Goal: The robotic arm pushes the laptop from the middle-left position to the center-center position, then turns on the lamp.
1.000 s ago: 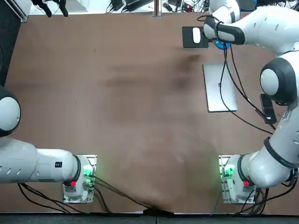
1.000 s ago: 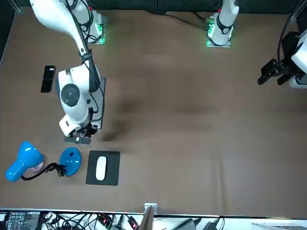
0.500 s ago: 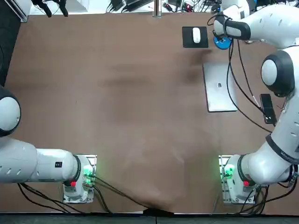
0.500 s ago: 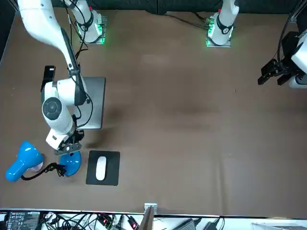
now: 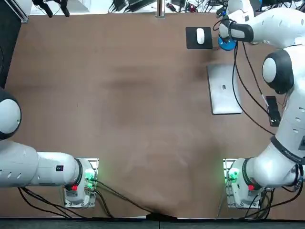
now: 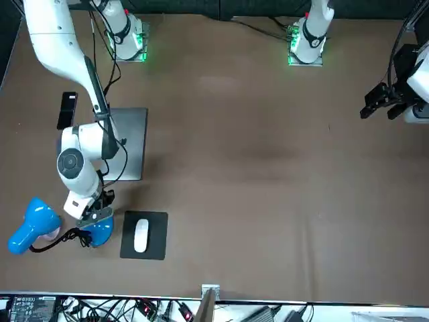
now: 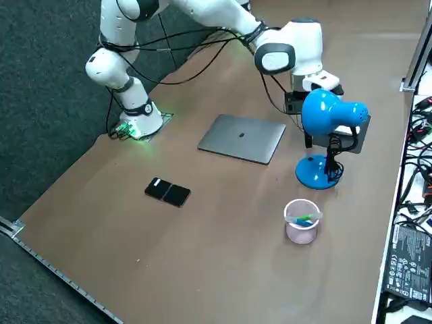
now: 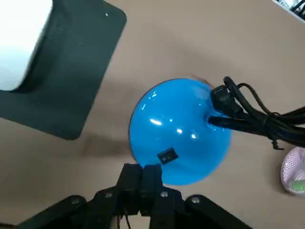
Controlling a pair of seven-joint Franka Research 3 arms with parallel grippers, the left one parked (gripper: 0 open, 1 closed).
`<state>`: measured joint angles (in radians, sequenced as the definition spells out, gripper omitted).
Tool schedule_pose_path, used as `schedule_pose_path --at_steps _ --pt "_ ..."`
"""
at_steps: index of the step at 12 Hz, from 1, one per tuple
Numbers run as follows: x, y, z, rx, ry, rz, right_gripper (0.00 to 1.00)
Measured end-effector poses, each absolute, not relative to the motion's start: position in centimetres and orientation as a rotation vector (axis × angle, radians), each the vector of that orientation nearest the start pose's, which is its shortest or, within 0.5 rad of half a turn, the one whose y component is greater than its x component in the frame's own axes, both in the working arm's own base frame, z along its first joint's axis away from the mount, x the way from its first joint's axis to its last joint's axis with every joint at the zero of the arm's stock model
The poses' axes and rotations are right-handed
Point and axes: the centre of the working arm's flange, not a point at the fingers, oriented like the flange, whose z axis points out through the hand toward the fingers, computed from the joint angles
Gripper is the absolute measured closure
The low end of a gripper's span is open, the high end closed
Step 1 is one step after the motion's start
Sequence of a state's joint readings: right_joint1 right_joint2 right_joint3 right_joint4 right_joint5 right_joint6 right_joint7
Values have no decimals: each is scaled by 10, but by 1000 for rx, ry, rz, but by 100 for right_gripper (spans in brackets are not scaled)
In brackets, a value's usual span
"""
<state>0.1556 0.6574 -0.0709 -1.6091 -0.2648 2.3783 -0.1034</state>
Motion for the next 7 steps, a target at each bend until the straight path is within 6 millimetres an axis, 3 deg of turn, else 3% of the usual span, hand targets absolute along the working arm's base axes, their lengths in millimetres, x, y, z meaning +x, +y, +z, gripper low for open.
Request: schedule_pose_path --at_steps 7 --pt "707 52 238 -3308 -660 -179 98"
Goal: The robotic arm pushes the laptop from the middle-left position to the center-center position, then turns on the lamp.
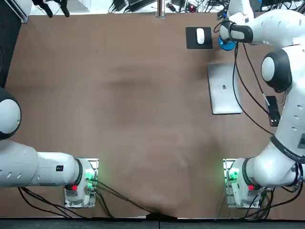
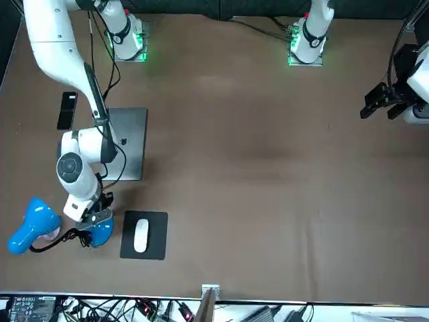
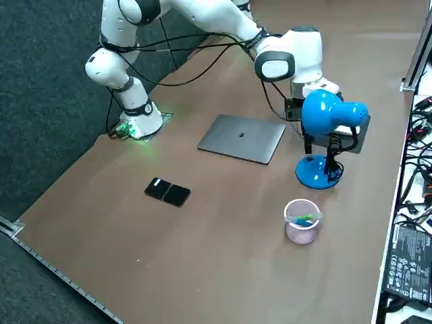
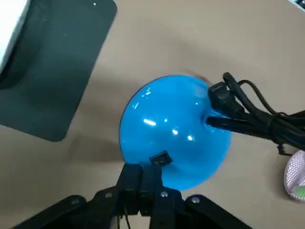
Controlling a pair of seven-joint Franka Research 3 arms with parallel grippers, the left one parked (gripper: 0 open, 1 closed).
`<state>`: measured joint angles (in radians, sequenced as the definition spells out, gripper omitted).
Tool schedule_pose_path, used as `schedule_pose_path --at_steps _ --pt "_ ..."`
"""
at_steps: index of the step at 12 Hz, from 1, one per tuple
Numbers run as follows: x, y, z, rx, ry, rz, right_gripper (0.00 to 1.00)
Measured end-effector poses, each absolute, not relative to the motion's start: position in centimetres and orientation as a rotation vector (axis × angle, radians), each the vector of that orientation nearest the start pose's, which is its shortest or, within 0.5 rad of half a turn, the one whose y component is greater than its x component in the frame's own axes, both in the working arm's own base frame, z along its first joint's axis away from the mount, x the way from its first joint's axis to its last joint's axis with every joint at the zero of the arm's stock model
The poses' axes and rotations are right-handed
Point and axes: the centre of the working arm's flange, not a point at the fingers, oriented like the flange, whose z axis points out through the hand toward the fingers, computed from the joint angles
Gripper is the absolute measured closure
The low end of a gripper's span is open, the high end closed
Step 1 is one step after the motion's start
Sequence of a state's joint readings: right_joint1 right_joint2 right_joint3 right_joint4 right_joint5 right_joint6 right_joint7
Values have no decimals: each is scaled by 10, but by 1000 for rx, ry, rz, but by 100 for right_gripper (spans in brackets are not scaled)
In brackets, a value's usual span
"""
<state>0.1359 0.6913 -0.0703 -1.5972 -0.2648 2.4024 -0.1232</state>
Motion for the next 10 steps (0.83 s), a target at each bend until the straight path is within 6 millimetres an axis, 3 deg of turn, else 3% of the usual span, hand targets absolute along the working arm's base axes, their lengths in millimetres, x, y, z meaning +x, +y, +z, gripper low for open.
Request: schedule_pose_path --at_steps 10 --pt "708 42 226 -3306 -654 -186 98"
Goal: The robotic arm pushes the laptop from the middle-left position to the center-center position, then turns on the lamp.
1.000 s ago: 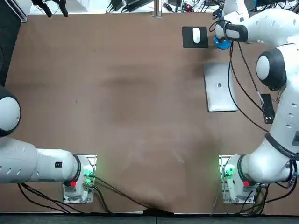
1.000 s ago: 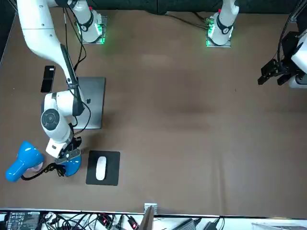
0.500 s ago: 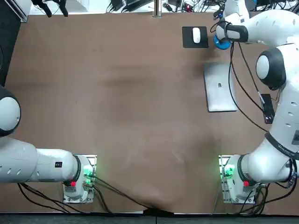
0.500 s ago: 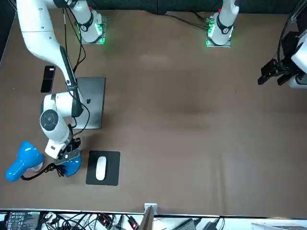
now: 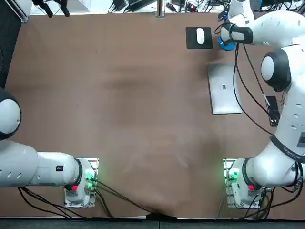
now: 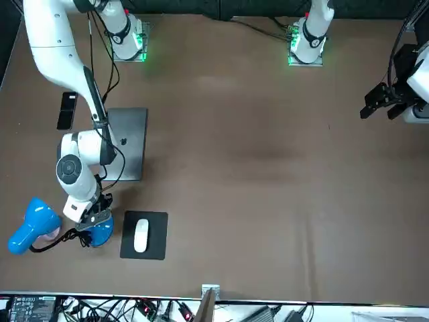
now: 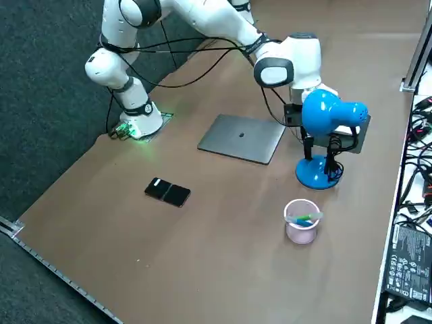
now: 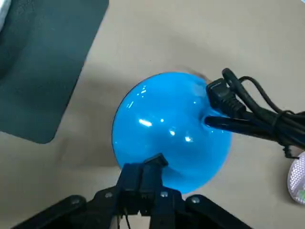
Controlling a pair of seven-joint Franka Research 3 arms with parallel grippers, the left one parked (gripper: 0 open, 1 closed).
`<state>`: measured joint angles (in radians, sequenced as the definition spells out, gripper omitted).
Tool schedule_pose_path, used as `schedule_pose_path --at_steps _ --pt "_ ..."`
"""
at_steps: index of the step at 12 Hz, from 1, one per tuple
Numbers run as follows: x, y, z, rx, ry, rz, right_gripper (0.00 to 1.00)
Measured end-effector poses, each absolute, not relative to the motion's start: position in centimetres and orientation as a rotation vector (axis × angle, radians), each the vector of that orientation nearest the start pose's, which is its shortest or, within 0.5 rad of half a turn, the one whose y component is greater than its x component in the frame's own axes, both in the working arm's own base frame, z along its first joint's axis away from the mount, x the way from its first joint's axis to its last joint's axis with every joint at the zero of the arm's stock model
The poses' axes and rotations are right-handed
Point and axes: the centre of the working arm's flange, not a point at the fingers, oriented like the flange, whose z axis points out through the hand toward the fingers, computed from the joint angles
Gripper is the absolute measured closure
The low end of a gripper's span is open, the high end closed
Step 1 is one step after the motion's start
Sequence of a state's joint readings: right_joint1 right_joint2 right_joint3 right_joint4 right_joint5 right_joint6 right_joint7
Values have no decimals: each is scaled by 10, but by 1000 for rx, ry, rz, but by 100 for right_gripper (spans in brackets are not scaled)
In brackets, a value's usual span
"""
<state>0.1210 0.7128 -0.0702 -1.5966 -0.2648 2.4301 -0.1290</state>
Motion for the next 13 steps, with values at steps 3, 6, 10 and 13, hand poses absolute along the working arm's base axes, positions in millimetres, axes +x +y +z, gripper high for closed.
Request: schedule_pose_path --at_steps 3,6,10,13 --pt "708 43 226 -3306 -655 -187 98" --pt "709 41 226 -3306 -651 -188 98" --pt "710 34 224 -3308 -637 -203 98" --pt "712 34 224 -3307 -637 -213 98"
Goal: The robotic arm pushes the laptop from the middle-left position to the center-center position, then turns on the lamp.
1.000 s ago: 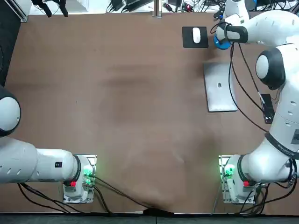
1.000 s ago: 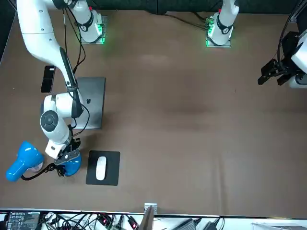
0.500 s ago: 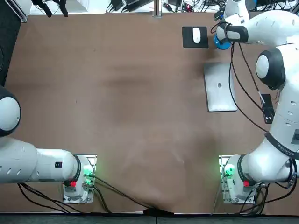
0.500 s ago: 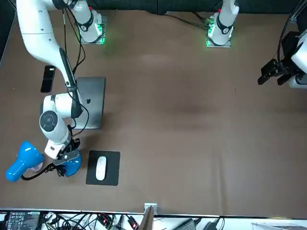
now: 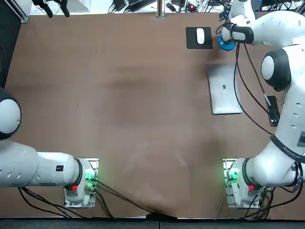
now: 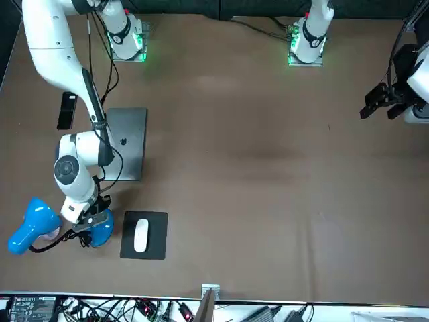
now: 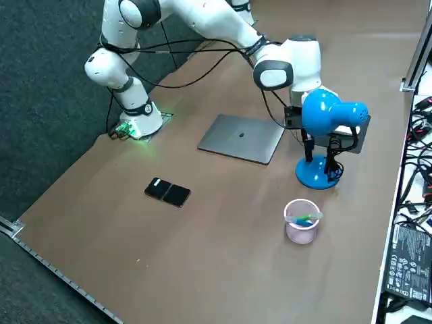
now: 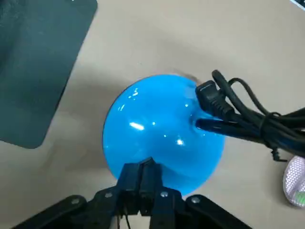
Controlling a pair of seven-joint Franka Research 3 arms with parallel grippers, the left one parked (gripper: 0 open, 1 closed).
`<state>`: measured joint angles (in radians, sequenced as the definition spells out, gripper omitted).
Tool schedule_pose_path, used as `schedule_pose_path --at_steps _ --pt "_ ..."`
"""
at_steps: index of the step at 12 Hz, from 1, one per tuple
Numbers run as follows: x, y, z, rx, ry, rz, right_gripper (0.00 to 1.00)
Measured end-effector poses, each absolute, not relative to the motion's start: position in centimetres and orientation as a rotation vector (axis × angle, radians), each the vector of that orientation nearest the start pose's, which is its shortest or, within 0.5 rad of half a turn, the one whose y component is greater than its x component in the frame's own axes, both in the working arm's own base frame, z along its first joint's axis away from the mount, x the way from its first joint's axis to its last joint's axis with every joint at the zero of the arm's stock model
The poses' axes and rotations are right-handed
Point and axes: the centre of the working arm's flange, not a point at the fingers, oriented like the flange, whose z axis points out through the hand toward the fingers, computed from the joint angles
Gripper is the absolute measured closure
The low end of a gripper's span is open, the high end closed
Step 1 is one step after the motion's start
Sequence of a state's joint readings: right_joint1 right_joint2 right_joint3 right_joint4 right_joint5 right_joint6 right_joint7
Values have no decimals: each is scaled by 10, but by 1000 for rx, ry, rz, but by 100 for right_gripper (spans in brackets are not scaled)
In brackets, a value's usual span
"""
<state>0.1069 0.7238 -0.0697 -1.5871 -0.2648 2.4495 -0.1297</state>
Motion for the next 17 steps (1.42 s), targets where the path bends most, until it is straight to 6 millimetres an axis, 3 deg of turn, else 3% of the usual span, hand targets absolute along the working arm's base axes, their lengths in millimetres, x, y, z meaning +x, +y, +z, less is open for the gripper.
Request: schedule_pose_path --at_steps 4,8,13,14,15,17 --pt "719 35 236 -3308 -634 -252 98" --pt "721 59 277 -3291 -650 -248 97" --pt "707 91 329 -3267 -685 -175 95" --pt "703 95 340 -3261 -674 -152 93" --pt "694 102 367 -3216 -604 -114 89" --pt "683 103 402 -3174 -534 -81 71"
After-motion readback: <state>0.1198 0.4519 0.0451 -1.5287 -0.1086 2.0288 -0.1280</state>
